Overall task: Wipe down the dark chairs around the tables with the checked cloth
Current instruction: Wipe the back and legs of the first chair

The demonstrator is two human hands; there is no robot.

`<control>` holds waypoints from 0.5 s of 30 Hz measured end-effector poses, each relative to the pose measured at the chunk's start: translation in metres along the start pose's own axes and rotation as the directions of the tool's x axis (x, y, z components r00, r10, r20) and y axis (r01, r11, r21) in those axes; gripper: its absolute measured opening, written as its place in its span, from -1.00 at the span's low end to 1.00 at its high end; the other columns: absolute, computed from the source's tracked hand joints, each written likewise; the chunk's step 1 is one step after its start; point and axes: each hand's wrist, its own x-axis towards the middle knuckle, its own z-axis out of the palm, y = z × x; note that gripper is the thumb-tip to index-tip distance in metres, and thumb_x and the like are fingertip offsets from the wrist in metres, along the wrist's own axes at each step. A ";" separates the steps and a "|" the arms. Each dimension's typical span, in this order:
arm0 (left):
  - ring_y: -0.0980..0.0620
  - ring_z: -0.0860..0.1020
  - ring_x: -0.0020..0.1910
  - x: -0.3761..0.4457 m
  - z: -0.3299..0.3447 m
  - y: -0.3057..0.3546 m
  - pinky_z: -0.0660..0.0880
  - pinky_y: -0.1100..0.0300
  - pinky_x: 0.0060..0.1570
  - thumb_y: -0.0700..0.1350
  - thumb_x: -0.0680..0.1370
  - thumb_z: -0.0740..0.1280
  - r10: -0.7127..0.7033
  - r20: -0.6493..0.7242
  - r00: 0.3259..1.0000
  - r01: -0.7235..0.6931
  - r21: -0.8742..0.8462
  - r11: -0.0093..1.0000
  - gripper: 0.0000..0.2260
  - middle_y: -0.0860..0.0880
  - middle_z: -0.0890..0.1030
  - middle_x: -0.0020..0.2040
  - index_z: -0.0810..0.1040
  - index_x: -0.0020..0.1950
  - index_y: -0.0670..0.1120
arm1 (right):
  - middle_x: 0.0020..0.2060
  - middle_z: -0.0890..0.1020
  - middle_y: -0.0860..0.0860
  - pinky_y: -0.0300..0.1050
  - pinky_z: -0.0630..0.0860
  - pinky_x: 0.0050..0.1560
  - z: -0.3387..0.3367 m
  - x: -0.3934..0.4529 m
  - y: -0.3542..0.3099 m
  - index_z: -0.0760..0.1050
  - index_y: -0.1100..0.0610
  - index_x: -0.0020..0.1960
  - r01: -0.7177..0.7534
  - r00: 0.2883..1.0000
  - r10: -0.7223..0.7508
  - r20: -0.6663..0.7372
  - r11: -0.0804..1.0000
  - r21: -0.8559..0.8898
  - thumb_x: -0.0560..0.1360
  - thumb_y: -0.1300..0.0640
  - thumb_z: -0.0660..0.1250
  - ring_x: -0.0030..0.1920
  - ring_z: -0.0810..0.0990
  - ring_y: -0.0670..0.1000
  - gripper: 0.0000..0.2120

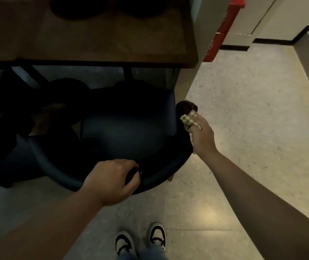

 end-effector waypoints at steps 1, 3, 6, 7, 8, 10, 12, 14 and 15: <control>0.04 0.64 -0.16 0.000 -0.001 0.000 0.56 0.09 -0.23 0.22 0.50 0.03 -0.002 -0.002 1.000 0.002 -0.003 1.000 -0.54 0.09 0.68 -0.09 0.63 0.07 0.05 | 0.41 0.39 0.00 -0.09 0.22 0.46 -0.001 -0.003 0.000 0.40 0.09 0.40 0.014 1.000 -0.014 -0.008 1.000 -0.001 0.56 0.25 0.15 0.42 0.31 -0.04 -0.59; 0.03 0.64 -0.15 0.000 -0.001 0.000 0.56 0.09 -0.23 0.21 0.50 0.03 0.001 0.001 1.000 -0.001 -0.006 1.000 -0.55 0.09 0.68 -0.09 0.63 0.06 0.05 | 0.38 0.43 0.01 -0.12 0.20 0.47 -0.004 -0.007 0.004 0.42 0.13 0.38 0.109 0.994 -0.108 0.014 0.990 -0.084 0.50 0.18 0.12 0.44 0.26 -0.07 -0.54; 0.04 0.64 -0.16 0.001 -0.002 0.000 0.56 0.10 -0.22 0.22 0.49 0.02 -0.007 0.010 1.000 0.007 -0.020 1.000 -0.54 0.09 0.68 -0.10 0.63 0.06 0.05 | 0.20 0.59 0.07 -0.06 0.10 0.51 -0.009 -0.006 0.004 0.63 0.20 0.11 0.319 0.947 -0.296 0.124 0.913 -0.255 0.44 0.10 0.07 0.43 0.32 0.04 -0.57; 0.04 0.64 -0.17 0.001 -0.002 0.000 0.55 0.10 -0.22 0.23 0.49 0.02 -0.006 0.013 1.000 0.006 -0.026 1.000 -0.53 0.09 0.67 -0.10 0.63 0.06 0.05 | 0.14 0.63 0.11 -0.07 0.01 0.52 -0.009 -0.004 0.003 0.66 0.22 -0.01 0.374 0.927 -0.336 0.170 0.871 -0.318 0.44 0.07 0.05 0.40 0.38 0.06 -0.55; 0.05 0.64 -0.17 0.001 -0.001 0.000 0.55 0.11 -0.22 0.23 0.49 0.01 -0.001 0.012 1.000 0.001 -0.028 1.000 -0.53 0.09 0.67 -0.10 0.63 0.05 0.05 | 0.10 0.64 0.14 -0.12 -0.05 0.51 -0.009 -0.002 0.002 0.67 0.24 -0.10 0.414 0.910 -0.360 0.208 0.832 -0.369 0.42 0.05 0.03 0.34 0.44 0.07 -0.53; 0.06 0.63 -0.17 0.001 -0.001 -0.001 0.54 0.12 -0.22 0.24 0.48 0.00 0.010 0.005 1.000 -0.010 -0.029 1.000 -0.52 0.10 0.67 -0.10 0.62 0.06 0.06 | 0.05 0.66 0.16 -0.16 0.00 0.50 -0.008 -0.001 0.001 0.68 0.26 -0.14 0.449 0.893 -0.387 0.228 0.781 -0.433 0.42 0.03 0.02 0.21 0.55 0.07 -0.50; 0.07 0.63 -0.16 0.002 0.000 -0.004 0.53 0.14 -0.21 0.26 0.47 -0.01 0.006 -0.005 1.000 -0.007 -0.027 1.000 -0.51 0.11 0.66 -0.09 0.61 0.07 0.08 | -0.06 0.69 0.16 -0.08 0.22 0.45 -0.004 -0.006 0.003 0.69 0.25 -0.11 0.483 0.874 -0.432 0.221 0.729 -0.485 0.42 0.05 0.05 0.07 0.62 0.11 -0.52; 0.09 0.62 -0.17 0.001 0.001 -0.006 0.50 0.17 -0.24 0.26 0.47 -0.04 0.002 -0.012 1.000 -0.003 -0.023 1.000 -0.50 0.11 0.65 -0.10 0.60 0.06 0.08 | -0.14 0.71 0.14 -0.02 0.37 0.33 0.002 -0.014 0.005 0.70 0.24 -0.13 0.519 0.847 -0.482 0.224 0.659 -0.544 0.42 0.06 0.09 0.00 0.64 0.16 -0.56; 0.09 0.60 -0.19 0.001 0.002 -0.007 0.48 0.18 -0.25 0.27 0.47 -0.05 0.005 -0.010 1.000 -0.005 -0.019 1.000 -0.50 0.11 0.64 -0.12 0.59 0.05 0.08 | -0.17 0.71 0.13 -0.04 0.41 0.27 0.004 -0.019 0.003 0.70 0.22 -0.15 0.536 0.834 -0.499 0.235 0.630 -0.562 0.42 0.06 0.11 -0.04 0.65 0.17 -0.58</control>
